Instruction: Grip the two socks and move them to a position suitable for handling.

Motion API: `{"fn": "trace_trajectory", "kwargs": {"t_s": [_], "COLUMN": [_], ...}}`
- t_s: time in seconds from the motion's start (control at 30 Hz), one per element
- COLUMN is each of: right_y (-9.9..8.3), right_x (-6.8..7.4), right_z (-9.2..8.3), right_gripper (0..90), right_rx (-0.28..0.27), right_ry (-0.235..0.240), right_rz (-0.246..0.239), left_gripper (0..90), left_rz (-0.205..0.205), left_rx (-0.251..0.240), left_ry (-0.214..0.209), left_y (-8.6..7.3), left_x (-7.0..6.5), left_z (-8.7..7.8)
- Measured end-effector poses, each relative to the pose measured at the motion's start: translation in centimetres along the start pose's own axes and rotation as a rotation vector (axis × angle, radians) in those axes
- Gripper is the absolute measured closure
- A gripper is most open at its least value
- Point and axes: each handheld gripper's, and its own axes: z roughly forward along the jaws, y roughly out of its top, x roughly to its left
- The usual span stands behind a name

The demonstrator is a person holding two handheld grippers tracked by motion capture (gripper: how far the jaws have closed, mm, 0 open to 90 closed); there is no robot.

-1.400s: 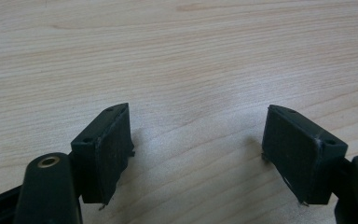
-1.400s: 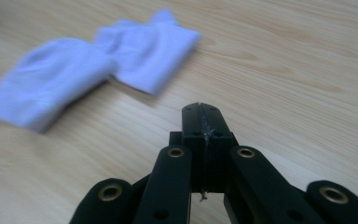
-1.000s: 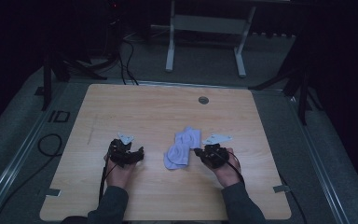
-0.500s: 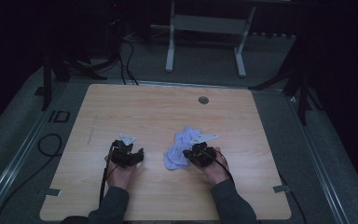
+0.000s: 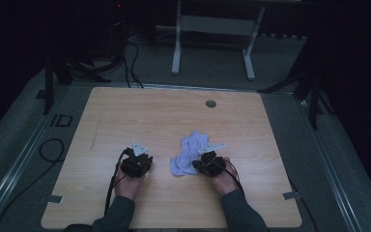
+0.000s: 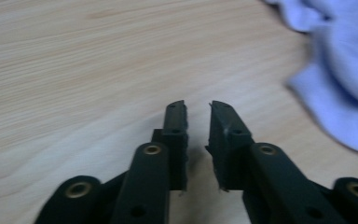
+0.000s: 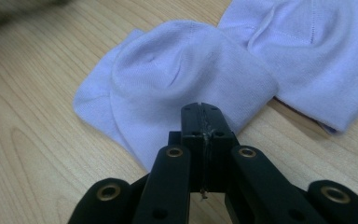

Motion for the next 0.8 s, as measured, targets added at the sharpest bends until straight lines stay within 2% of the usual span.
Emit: {"fn": "trace_trajectory", "kwargs": {"t_s": [0.03,0.07,0.17,0.2,0.23,0.27,0.3,0.33,0.43,0.47,0.6,0.7,0.8], "right_y": [0.0,0.0,-0.1,-0.1,-0.1,-0.1,-0.1,-0.1,-0.1,-0.1,-0.2,-0.2,-0.2], "right_x": [0.0,0.0,0.0,0.0,0.0,0.1,0.1,0.1,0.1,0.1,0.1,0.1,0.1], "right_z": [0.0,0.1,0.1,0.2,0.2,0.2,0.2,0.3,0.3,0.3,0.3,0.4,0.3], "right_gripper": [89.2,89.2,89.2,89.2,89.2,89.1,89.1,88.8,88.7,88.8,88.8,88.8,88.9], "right_rx": [-0.001,-0.003,-0.007,-0.009,-0.009,-0.012,-0.012,-0.015,-0.019,-0.021,-0.022,-0.024,-0.025], "right_ry": [0.002,0.005,0.010,0.012,0.012,0.017,0.017,0.036,0.038,0.041,0.040,0.040,0.042], "right_rz": [0.002,0.006,0.010,0.011,0.011,0.016,0.016,0.024,0.023,0.028,0.024,0.021,0.022], "left_gripper": [79.9,82.2,87.8,88.8,89.3,89.5,89.5,89.6,89.6,89.6,89.6,89.5,89.5], "left_rz": [0.000,0.024,0.044,0.060,0.060,0.073,0.073,0.071,0.074,0.074,0.086,0.094,0.099], "left_rx": [0.000,-0.002,-0.002,0.004,0.004,0.011,0.011,0.012,0.007,-0.004,-0.003,-0.003,-0.024], "left_ry": [0.000,-0.026,-0.049,-0.089,-0.089,-0.134,-0.134,-0.170,-0.187,-0.207,-0.238,-0.241,-0.247], "left_y": [0.0,0.0,0.0,0.0,0.0,-0.1,-0.1,-0.1,-0.1,-0.1,-0.1,-0.1,0.0], "left_x": [0.0,-0.7,-1.4,-1.9,-1.9,-2.4,-2.4,-2.9,-3.2,-3.6,-4.2,-4.4,-4.7], "left_z": [0.0,0.0,0.0,0.1,0.1,0.4,0.4,0.6,0.7,0.8,1.2,1.4,1.6]}}
